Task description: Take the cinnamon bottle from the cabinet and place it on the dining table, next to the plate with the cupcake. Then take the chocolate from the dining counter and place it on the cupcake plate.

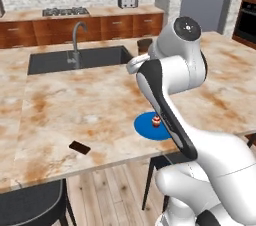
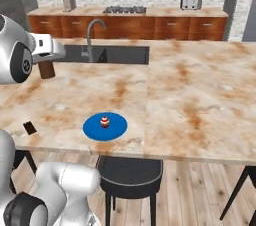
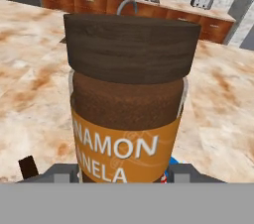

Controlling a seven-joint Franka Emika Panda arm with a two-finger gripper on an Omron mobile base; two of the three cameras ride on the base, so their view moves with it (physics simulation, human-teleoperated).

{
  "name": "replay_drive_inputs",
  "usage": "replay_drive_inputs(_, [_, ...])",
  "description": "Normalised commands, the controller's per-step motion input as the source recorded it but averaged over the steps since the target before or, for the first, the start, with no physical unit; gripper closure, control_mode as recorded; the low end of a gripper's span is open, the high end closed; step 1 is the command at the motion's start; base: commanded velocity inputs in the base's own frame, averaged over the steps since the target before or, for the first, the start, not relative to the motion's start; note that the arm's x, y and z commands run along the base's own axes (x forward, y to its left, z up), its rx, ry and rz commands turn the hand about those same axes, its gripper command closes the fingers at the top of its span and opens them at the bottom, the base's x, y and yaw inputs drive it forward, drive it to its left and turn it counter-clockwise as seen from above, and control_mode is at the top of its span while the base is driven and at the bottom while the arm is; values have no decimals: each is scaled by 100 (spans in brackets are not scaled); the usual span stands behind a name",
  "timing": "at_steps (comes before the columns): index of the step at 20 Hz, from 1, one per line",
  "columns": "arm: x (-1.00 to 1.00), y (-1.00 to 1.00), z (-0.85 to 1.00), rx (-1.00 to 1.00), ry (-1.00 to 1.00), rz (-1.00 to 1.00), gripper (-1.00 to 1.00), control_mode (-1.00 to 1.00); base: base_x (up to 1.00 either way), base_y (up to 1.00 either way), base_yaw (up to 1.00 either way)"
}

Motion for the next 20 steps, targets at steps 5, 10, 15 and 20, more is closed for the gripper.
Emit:
replay_drive_inputs(5, [0, 0, 0, 0, 0, 0, 100, 100, 50, 46, -15])
replay_drive_inputs(10, [1, 0, -5, -2, 8, -2, 100, -100, 19, 21, -7])
replay_drive_inputs(15, [17, 0, -95, 9, 15, 33, 100, -100, 0, 0, 0])
replay_drive_inputs(20, [24, -5, -100, 17, 3, 60, 100, -100, 0, 0, 0])
